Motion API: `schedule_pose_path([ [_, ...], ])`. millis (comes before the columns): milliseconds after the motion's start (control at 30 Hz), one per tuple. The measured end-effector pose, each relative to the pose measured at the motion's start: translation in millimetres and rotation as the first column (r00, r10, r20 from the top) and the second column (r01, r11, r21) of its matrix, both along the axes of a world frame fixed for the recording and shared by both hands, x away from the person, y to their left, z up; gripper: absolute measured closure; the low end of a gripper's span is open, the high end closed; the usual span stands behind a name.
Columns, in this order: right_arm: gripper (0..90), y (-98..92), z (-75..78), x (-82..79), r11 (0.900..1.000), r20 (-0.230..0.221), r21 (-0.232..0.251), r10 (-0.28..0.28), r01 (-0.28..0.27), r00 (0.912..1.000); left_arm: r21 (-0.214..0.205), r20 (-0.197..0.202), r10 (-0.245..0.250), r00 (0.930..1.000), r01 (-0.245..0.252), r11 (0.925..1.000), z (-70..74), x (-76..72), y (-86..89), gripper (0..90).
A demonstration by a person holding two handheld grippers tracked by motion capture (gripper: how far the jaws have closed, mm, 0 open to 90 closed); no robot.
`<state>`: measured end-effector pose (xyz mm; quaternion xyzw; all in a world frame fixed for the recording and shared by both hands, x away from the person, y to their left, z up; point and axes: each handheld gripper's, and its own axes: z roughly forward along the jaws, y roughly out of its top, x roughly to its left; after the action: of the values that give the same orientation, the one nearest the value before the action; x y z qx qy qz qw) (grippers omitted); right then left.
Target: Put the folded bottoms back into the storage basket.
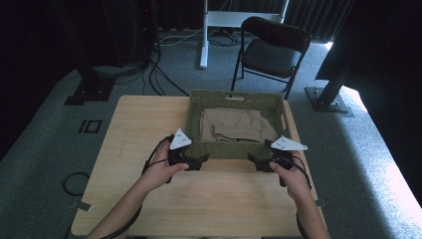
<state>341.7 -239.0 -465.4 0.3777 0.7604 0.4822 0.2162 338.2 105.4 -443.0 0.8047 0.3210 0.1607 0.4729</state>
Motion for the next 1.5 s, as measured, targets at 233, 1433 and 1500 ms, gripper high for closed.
schedule_pose_path([
  [233, 11.5, 3.1, -16.6, -10.3, 0.9999, -0.016, -0.005, 0.012, -0.012, 0.9998, 0.013, -0.014, 0.013, 0.9998, -0.013, 0.9998, -19.8, -9.7, 8.0, 18.1],
  [1433, 10.4, -30.7, -89.1, -40.4, 0.9803, -0.122, -0.16, -0.136, 0.115, 0.9833, 0.097, -0.123, 0.239, 0.9631, -0.228, 0.9687, -106.9, -26.9, 87.2, 18.1],
  [1500, 10.4, -32.7, -90.6, -41.4, 0.9759, -0.126, -0.178, -0.149, 0.126, 0.9807, 0.094, -0.131, 0.253, 0.9585, -0.242, 0.9657, -107.7, -27.6, 89.4, 18.1],
])
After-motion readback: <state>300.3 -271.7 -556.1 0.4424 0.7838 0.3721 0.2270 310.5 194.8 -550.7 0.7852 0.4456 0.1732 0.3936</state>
